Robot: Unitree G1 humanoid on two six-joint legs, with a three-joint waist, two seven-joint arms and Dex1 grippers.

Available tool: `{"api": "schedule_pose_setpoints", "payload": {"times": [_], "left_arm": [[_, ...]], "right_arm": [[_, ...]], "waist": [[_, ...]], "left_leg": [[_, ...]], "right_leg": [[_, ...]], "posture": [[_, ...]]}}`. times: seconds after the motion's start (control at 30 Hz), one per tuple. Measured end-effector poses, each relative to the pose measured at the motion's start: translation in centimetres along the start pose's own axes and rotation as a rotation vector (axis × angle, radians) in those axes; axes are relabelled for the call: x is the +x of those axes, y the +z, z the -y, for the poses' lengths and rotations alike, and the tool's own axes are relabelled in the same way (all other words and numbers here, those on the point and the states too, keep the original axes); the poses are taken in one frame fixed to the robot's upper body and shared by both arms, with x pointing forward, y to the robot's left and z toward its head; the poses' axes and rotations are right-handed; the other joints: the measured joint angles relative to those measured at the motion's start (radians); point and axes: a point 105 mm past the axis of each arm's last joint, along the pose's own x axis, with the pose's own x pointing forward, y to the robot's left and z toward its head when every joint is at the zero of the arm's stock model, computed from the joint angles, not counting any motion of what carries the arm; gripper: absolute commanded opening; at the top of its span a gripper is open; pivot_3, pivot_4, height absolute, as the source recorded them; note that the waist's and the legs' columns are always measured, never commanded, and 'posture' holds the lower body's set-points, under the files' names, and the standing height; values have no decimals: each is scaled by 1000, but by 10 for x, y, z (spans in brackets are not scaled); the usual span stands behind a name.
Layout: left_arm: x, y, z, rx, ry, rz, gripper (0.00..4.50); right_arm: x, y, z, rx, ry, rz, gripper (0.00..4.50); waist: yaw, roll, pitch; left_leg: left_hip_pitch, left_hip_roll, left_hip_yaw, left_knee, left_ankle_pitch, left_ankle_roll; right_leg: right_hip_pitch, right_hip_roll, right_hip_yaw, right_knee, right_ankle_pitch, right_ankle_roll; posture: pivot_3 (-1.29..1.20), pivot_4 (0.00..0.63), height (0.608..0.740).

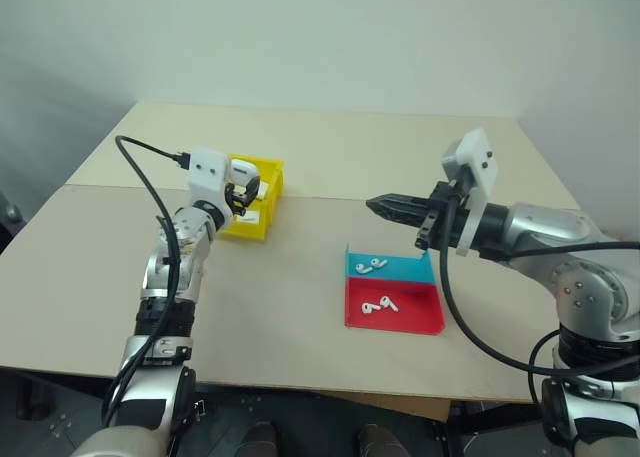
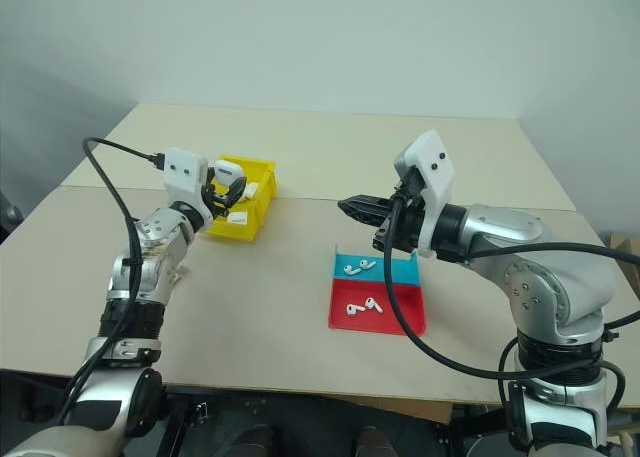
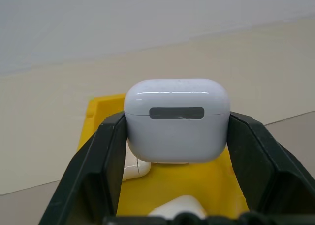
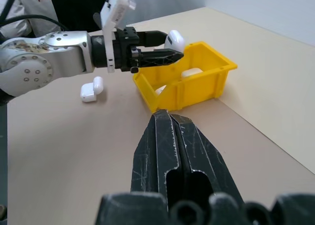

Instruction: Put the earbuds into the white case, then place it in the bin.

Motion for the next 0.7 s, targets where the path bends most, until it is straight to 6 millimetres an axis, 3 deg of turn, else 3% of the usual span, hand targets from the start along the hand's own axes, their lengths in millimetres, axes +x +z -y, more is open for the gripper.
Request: {"api": "schedule_pose_setpoints", "payload": {"times": [0.1, 0.27, 0.43, 0.7], "left_arm": [[6, -3, 0, 14, 12, -31, 4447], [0, 12, 2, -11, -43, 58, 4447], [-38, 39, 4, 14, -271, 153, 4447], [-143, 50, 27, 115, -749, 40, 4447]], "right_arm": [[0, 2, -3, -7, 3, 7, 0], [-1, 4, -6, -9, 13, 12, 0], [-5, -1, -12, -9, 21, 24, 0], [-33, -55, -7, -23, -87, -19, 0]], "waist": [[-1, 0, 0], [-9, 0, 0], [-14, 0, 0], [-26, 0, -1]], "left_leg": [[0, 0, 0, 0, 0, 0], [0, 0, 0, -1, 0, 0], [0, 1, 0, -1, 0, -1], [1, 1, 1, -1, 0, -1]], "right_leg": [[0, 0, 0, 0, 0, 0], [-1, 0, 0, 0, 0, 0], [0, 0, 0, 1, 0, 0], [0, 0, 0, 0, 0, 0]], "posture": [[0, 150, 740], [0, 150, 740], [0, 150, 740], [0, 150, 740]]}}
